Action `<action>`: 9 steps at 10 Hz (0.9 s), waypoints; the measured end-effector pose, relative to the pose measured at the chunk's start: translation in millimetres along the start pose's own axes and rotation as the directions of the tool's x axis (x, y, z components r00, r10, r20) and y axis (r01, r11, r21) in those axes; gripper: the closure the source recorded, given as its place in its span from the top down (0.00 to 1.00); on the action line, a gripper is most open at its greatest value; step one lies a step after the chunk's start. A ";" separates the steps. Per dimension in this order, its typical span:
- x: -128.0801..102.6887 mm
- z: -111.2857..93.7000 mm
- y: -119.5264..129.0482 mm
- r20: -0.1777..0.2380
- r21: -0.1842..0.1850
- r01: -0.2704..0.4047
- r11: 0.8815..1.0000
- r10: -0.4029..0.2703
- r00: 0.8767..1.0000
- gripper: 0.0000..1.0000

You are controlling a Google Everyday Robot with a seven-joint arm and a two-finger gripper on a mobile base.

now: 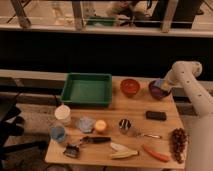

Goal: Place sponge in purple bowl

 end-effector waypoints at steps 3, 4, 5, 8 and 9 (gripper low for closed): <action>6.3 -3.9 5.8 -0.014 -0.007 -0.001 1.000 0.001 1.000 0.68; 7.1 -4.4 7.9 -0.015 -0.009 -0.002 1.000 0.002 1.000 0.65; 6.6 -5.0 8.9 -0.014 -0.010 -0.002 1.000 0.002 1.000 0.62; 6.7 -6.7 12.6 -0.021 -0.015 -0.002 1.000 0.001 1.000 0.66; 10.1 -8.2 14.7 -0.028 -0.016 -0.003 1.000 0.002 1.000 0.58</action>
